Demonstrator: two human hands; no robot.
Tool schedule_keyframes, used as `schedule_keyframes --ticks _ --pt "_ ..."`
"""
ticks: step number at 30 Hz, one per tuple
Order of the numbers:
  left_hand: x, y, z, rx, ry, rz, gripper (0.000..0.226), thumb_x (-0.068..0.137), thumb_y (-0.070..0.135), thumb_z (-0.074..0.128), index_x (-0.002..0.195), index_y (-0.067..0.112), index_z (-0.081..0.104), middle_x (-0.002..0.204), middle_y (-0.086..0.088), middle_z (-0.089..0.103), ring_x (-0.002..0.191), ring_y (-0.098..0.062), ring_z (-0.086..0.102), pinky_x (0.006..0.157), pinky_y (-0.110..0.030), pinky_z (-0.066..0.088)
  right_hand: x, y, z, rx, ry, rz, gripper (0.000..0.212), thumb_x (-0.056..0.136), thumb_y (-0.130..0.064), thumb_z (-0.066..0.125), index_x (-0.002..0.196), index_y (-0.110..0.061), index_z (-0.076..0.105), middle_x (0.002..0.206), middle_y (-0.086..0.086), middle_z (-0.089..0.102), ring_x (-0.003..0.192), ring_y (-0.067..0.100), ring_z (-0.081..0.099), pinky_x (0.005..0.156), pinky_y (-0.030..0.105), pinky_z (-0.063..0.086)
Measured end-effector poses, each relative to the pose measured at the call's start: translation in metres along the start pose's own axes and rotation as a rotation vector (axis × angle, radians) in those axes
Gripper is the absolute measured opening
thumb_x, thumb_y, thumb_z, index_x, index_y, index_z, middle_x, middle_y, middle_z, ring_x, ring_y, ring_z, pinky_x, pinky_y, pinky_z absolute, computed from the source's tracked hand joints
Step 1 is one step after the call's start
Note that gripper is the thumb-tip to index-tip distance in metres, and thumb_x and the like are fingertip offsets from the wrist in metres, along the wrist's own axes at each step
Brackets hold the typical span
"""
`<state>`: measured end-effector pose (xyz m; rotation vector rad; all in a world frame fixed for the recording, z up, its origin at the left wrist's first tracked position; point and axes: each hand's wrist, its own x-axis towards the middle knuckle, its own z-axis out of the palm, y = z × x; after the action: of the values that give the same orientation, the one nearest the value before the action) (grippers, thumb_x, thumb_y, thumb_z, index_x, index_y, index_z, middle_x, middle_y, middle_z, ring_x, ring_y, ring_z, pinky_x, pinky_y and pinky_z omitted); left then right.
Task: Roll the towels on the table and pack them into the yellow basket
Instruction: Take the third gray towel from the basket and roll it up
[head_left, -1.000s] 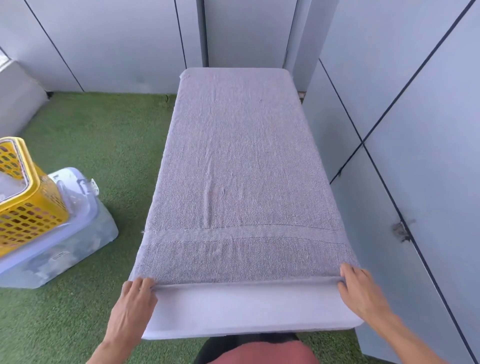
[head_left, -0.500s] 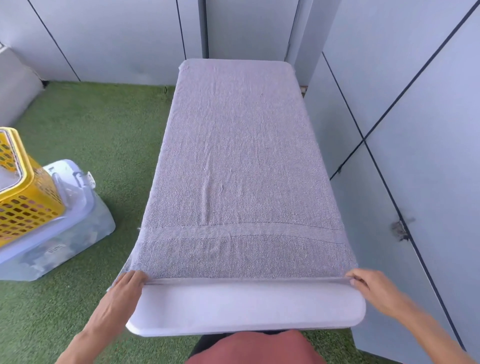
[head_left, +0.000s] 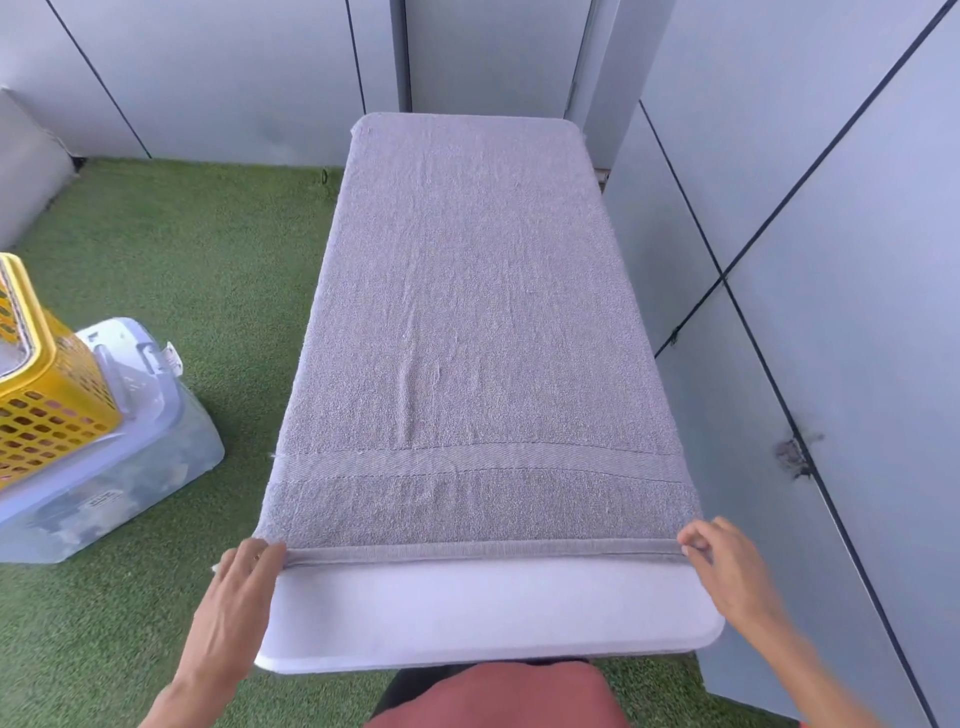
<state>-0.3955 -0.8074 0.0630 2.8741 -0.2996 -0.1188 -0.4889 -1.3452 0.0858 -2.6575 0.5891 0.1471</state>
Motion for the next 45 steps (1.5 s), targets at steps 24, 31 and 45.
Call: schedule_keyframes --ticks 24,31,45 --pt "0.022 -0.028 -0.021 -0.156 -0.232 0.062 0.028 0.083 0.003 0.069 0.087 0.030 0.065 0.089 0.014 0.064 0.078 -0.007 0.063 0.067 -0.020 0.049 -0.005 0.029 -0.009 -0.080 -0.133 -0.172 0.019 0.082 -0.002 0.072 0.082 -0.021 0.069 0.078 -0.015 0.062 0.074 0.010 0.057 0.069 0.017 0.037" --pt "0.073 -0.018 -0.024 -0.170 -0.363 -0.085 0.036 0.082 0.000 0.066 0.068 0.033 0.056 0.081 0.008 0.058 0.075 -0.014 0.060 0.065 -0.028 0.050 0.032 0.007 -0.020 0.096 -0.216 0.124 0.025 0.075 -0.001 0.075 0.067 -0.022 0.065 0.063 -0.001 0.063 0.060 0.015 0.059 0.057 0.018 0.040" --pt "0.001 0.018 0.020 0.210 -0.066 0.004 0.056 0.059 -0.021 0.066 0.111 -0.004 0.055 0.112 -0.019 0.048 0.101 -0.037 0.048 0.070 -0.044 0.057 -0.009 0.006 0.016 -0.101 0.037 -0.049 0.030 0.074 0.001 0.070 0.101 -0.011 0.062 0.104 0.002 0.054 0.105 0.022 0.044 0.092 0.033 0.035"
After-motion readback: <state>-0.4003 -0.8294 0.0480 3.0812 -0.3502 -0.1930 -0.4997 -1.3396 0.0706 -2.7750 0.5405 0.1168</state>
